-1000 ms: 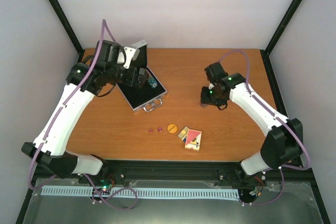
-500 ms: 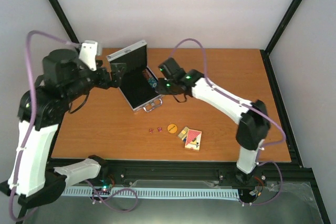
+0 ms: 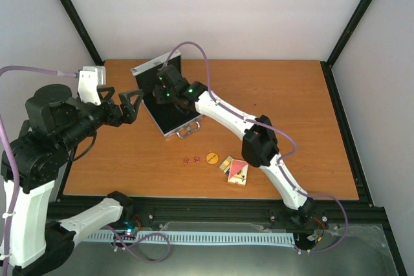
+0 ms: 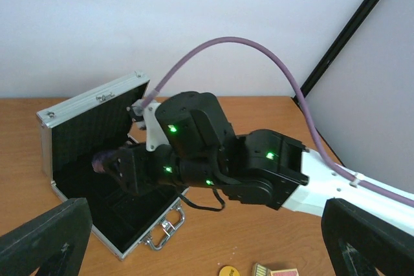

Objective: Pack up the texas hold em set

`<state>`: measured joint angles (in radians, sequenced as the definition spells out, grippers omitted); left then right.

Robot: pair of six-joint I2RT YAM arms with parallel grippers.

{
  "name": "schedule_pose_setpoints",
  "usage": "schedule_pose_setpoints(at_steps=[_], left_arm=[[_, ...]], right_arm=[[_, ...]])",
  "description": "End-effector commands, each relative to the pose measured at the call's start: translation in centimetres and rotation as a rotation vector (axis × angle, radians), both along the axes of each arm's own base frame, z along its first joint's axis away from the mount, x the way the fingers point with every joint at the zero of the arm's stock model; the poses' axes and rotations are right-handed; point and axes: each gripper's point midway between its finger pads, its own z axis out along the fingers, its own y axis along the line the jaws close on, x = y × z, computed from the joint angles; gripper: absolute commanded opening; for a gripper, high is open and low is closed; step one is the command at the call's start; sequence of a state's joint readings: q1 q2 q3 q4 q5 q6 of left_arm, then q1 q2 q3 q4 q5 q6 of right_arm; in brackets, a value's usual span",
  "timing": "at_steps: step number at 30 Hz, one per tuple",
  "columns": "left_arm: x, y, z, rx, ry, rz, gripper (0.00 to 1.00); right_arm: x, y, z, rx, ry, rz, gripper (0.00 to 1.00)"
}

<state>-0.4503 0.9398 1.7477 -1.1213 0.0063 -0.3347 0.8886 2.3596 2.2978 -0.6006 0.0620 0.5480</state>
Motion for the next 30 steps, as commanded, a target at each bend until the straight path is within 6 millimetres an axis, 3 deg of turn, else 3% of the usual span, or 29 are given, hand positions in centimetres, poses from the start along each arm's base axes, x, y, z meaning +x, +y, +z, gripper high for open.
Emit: schedule_pose_setpoints(at_steps=[1, 14, 19, 30], left_arm=[[-0.3, -0.1, 0.1, -0.015, -0.011, -0.012, 1.0], [-0.7, 0.0, -1.2, -0.003, -0.011, -0.015, 1.0], [-0.6, -0.1, -1.9, -0.004, 0.003, -0.017, 1.0], [-1.0, -0.4, -3.1, 0.011, 0.033, -0.046, 1.0]], right_arm=[[1.4, 3.0, 3.1, 0.09, -0.131, 0.048, 0.03], [2.5, 5.9, 0.3, 0.119, -0.197, 0.131, 0.03], [2.4, 6.9, -2.3, 0.127, -0.159, 0.162, 0.03], [3.7, 7.3, -3.9, 0.132, -0.193, 0.124, 0.03]])
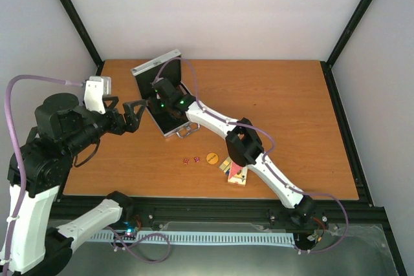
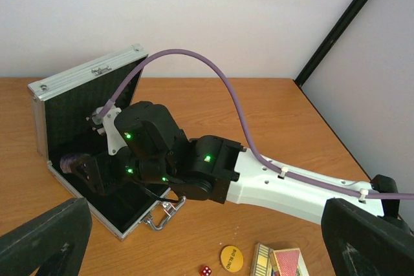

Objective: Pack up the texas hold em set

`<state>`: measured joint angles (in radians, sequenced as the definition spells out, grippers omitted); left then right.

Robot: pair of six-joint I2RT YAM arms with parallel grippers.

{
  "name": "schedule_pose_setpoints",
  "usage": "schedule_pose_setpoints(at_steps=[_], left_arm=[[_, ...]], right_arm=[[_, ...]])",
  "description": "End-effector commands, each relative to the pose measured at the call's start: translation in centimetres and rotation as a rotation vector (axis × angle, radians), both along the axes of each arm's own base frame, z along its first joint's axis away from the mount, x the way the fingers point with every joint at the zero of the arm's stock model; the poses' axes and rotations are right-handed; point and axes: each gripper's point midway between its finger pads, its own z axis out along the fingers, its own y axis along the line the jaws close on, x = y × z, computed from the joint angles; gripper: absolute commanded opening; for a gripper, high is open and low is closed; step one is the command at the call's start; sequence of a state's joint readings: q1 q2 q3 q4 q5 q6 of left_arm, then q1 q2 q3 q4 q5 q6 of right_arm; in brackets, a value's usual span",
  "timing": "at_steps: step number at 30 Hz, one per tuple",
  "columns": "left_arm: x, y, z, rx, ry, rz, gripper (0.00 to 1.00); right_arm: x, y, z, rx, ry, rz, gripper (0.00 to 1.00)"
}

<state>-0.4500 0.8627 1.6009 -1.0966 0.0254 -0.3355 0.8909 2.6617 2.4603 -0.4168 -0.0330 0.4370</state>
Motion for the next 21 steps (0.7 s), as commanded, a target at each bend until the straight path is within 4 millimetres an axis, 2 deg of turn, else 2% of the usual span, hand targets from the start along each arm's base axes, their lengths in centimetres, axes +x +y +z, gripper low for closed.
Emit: schedule_pose_setpoints(at_steps=[1, 9, 19, 21], left_arm=[[-0.4, -0.4, 0.0, 0.003, -0.005, -0.031, 1.0], [-0.7, -0.6, -0.4, -0.003, 0.005, -0.051, 1.0], [-0.8, -0.7, -0.9, 0.011, 0.019, -0.059, 1.0], [-0.7, -0.7, -1.1, 0.015, 0.023, -0.06, 1.0]], right_arm=[[1.5, 1.7, 5.1, 0.13, -0.134, -0.021, 0.03], [1.9, 1.4, 2.7, 0.098, -0.113, -0.049, 0.03], [2.5, 1.4, 0.8, 0.086, -0.115, -0.074, 0.03], [2.3, 1.6, 0.3, 0.088, -0.101, -0.067, 0.06]])
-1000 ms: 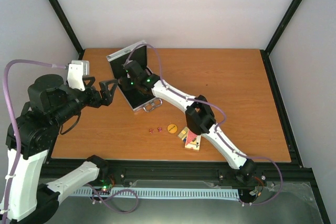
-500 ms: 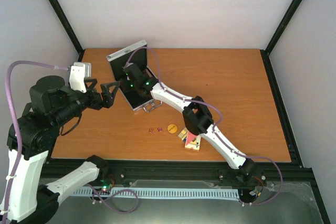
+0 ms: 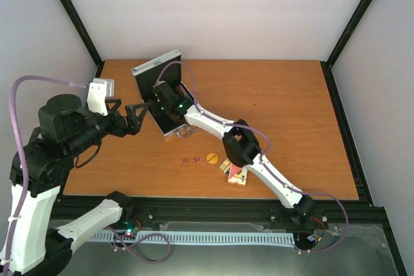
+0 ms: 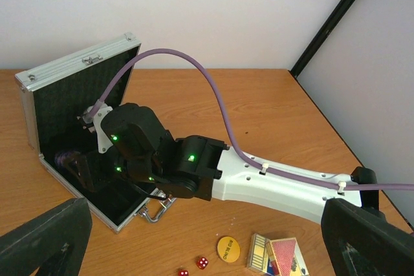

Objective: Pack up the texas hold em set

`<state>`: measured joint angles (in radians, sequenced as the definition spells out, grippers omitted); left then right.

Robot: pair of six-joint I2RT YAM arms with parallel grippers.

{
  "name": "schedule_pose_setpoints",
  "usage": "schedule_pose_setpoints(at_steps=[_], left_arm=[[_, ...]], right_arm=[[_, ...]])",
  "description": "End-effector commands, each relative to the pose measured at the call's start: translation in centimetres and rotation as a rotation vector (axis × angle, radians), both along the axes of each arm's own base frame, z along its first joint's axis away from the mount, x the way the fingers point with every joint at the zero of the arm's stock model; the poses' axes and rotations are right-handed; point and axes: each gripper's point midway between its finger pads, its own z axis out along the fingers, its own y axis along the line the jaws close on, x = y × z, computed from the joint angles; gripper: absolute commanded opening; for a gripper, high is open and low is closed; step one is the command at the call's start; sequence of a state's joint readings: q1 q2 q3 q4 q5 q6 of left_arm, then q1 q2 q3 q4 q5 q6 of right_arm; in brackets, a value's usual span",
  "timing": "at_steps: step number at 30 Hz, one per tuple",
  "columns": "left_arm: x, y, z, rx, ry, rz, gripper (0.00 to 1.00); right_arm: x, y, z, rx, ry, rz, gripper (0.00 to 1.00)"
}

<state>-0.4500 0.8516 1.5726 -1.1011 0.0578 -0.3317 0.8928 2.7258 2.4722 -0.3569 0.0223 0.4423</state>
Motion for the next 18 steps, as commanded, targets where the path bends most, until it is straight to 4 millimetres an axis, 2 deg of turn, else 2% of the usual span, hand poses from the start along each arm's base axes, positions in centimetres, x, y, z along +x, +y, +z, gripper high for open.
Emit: schedule_pose_setpoints(at_steps=[1, 4, 9, 13, 18], left_arm=[[-0.4, -0.3, -0.3, 0.014, 0.003, -0.03, 1.0], [-0.4, -0.4, -0.5, 0.015, 0.008, -0.033, 1.0], [-0.2, -0.5, -0.5, 0.012, 0.01, -0.033, 1.0], [0.0, -0.6, -0.4, 0.007, 0.008, -0.035, 1.0], [0.1, -0.6, -0.4, 0.006, 0.007, -0.03, 1.0]], right_arm=[[1.0, 1.5, 2.8, 0.101, -0.071, -0.014, 0.09], [0.7, 1.6, 1.9, 0.091, -0.053, -0.006, 0.2], [-0.3, 1.8, 1.3, 0.065, -0.029, 0.039, 0.5], [-0.9, 1.8, 1.3, 0.046, -0.024, 0.067, 0.59], [-1.6, 1.7, 1.2, 0.024, -0.011, 0.102, 0.62]])
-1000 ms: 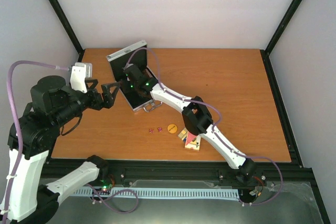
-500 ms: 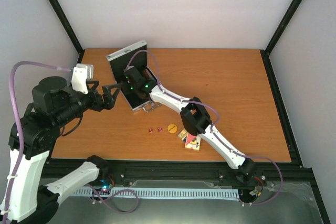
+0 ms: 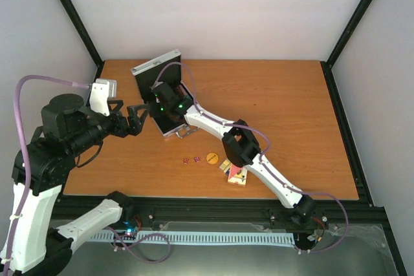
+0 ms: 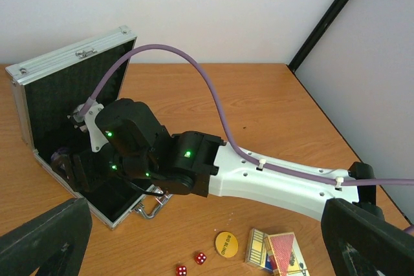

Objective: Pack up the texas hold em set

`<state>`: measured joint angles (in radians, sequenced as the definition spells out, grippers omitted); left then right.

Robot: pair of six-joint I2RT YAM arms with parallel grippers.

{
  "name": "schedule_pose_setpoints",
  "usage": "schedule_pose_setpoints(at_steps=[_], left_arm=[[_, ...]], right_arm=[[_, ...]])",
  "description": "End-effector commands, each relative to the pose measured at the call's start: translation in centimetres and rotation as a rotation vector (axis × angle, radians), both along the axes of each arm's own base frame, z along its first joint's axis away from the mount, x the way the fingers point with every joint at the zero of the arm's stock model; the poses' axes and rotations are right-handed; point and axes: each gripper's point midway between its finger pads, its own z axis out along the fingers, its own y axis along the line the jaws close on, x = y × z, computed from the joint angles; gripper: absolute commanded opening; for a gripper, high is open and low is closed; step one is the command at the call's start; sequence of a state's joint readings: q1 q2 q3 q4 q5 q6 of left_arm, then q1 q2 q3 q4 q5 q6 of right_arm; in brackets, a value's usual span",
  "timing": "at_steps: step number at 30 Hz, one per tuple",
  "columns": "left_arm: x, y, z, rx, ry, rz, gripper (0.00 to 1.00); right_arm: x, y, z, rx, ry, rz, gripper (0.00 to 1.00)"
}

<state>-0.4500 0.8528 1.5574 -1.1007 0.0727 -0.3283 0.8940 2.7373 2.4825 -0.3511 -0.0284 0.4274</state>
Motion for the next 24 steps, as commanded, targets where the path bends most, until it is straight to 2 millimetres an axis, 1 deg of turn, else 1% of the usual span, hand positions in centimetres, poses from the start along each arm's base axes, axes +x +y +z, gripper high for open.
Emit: schedule_pose_setpoints(at_steps=[1, 4, 7, 8, 11, 12, 13, 16, 19, 21, 24], left_arm=[[0.0, -0.3, 0.1, 0.003, -0.008, -0.014, 1.0], [0.1, -0.3, 0.1, 0.002, -0.007, -0.014, 1.0], [0.2, -0.3, 0.0, 0.01, -0.003, -0.012, 1.0], [0.3, -0.3, 0.0, 0.013, 0.0, -0.01, 1.0], [0.4, -0.6, -0.5, 0.019, 0.023, -0.021, 1.0], [0.4, -0.7, -0.6, 0.02, 0.031, -0.027, 1.0], [0.5, -0.8, -0.8, 0.021, 0.038, -0.028, 1.0], [0.7, -0.8, -0.7, 0.021, 0.036, -0.025, 1.0], [1.0, -0.8, -0.4, 0.022, 0.025, -0.017, 1.0], [1.3, -0.9, -0.3, 0.026, 0.025, -0.016, 1.0], [1.5, -1.4, 0.0, 0.021, 0.026, -0.036, 1.0]], right_arm=[[-1.1, 0.9, 1.3, 0.005, -0.016, 0.055, 0.63], [-1.5, 0.6, 1.8, -0.002, -0.014, 0.065, 0.65], [-1.7, 0.2, 3.5, -0.001, -0.028, 0.065, 0.68], [-1.8, 0.0, 4.3, 0.0, -0.032, 0.067, 0.71], [-2.2, -0.6, 6.6, -0.006, -0.041, 0.069, 0.84], [-2.4, -0.9, 7.2, -0.014, -0.041, 0.066, 0.93], [-2.7, -1.2, 8.0, -0.025, -0.043, 0.064, 0.99], [-3.7, -2.6, 10.2, -0.061, -0.066, 0.045, 1.0], [-4.8, -4.1, 11.6, -0.075, -0.039, 0.023, 1.0], [-5.7, -5.2, 12.2, -0.092, -0.005, 0.016, 1.0], [-7.0, -8.0, 12.3, -0.149, 0.068, -0.042, 1.0]])
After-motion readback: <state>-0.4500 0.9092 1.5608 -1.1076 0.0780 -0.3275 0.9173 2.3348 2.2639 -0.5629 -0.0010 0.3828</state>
